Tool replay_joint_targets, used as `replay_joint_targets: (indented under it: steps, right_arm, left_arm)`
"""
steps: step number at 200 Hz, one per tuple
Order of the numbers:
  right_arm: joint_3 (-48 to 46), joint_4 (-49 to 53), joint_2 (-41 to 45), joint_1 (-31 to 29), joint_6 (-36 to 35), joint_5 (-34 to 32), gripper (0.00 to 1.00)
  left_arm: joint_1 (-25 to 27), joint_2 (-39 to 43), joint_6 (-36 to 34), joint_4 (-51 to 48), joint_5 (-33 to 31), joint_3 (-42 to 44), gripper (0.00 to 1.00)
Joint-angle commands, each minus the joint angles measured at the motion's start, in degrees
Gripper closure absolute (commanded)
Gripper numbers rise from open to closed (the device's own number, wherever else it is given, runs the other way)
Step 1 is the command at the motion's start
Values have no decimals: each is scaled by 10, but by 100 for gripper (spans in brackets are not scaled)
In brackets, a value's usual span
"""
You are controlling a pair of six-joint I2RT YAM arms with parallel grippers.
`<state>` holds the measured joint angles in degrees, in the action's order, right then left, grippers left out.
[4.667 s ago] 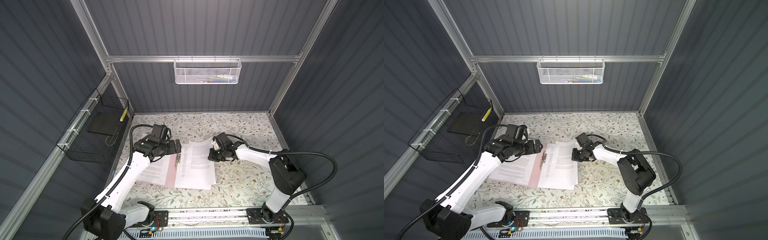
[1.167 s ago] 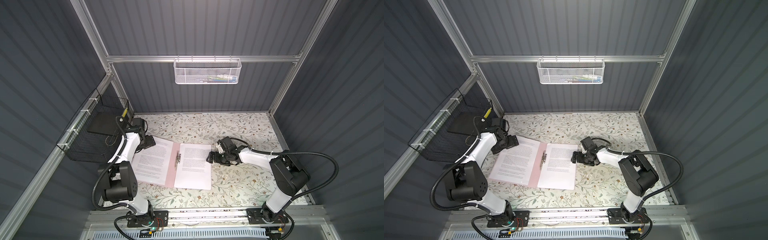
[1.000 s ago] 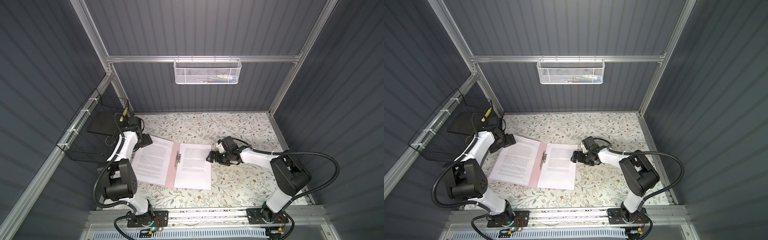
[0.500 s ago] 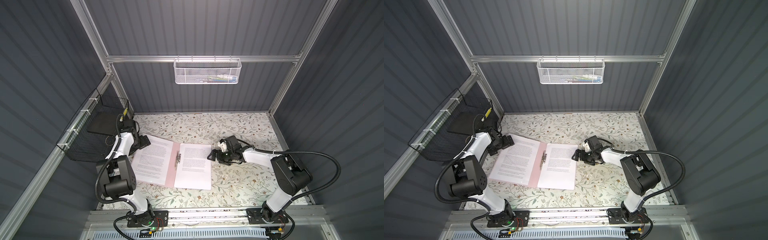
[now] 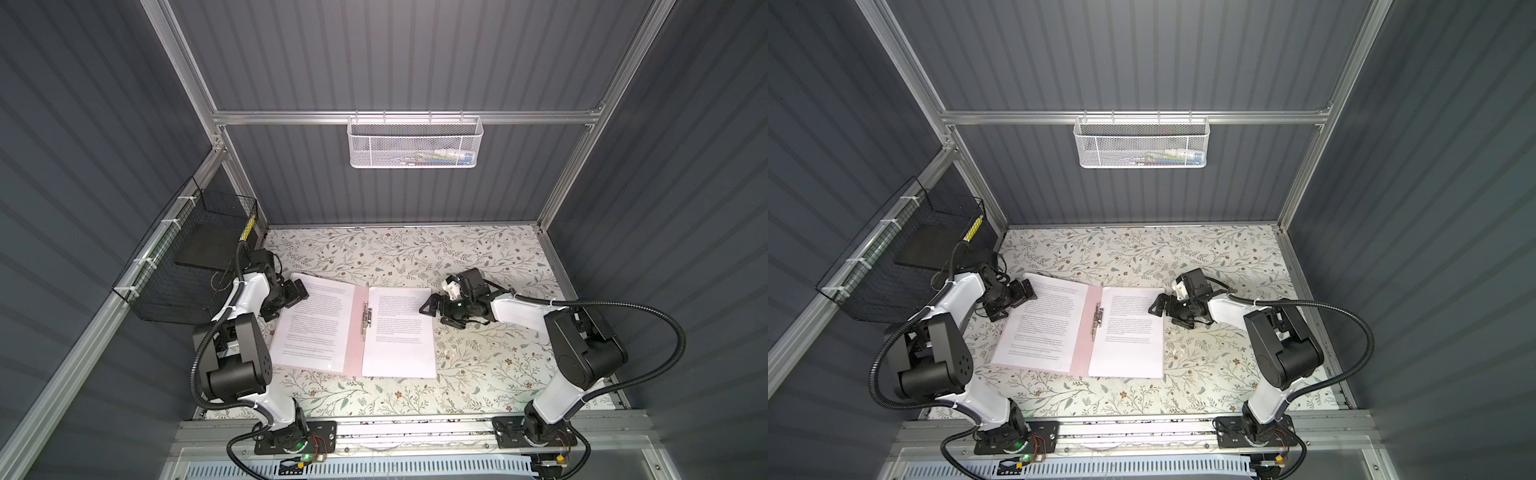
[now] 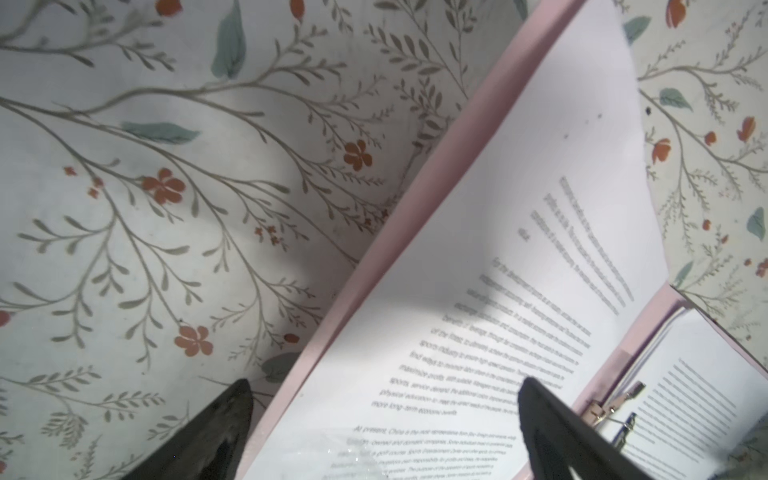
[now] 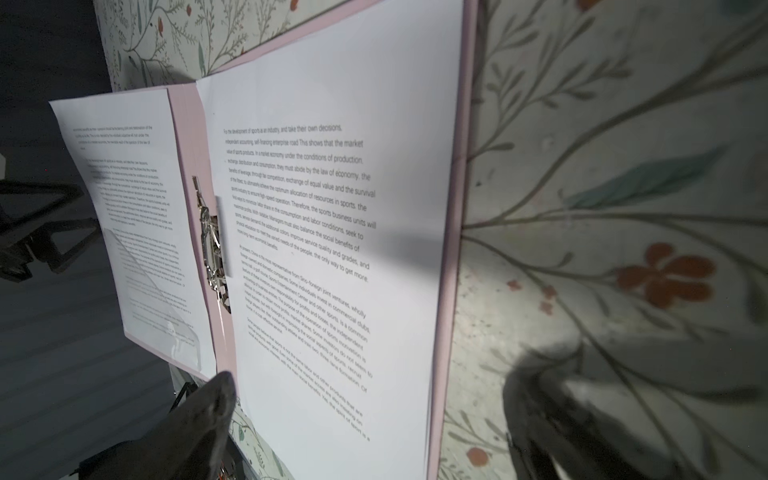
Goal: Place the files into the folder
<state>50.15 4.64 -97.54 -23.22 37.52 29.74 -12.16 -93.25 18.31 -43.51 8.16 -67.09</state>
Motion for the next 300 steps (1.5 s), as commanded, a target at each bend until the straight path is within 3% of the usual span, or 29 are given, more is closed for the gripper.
replay_joint_targets:
  steps: [1,49,88,119,188,300]
  right_arm:
    - [13,22,-1,26,3,7,1]
    - [40,43,-15,73,-8,6,1]
    - [63,61,13,92,-44,0,1]
    - [109,78,20,55,-90,31,1]
    - [269,91,-127,-54,-129,91,1]
    - [317,36,-245,-88,-85,148,1]
  left_arm:
    - [-7,34,28,11,68,26,0]
    - [-1,76,47,28,148,78,0]
    - [47,100,77,50,159,97,0]
    - [88,114,107,72,162,109,0]
    - [117,158,153,98,169,159,0]
    - [117,177,138,81,171,171,0]
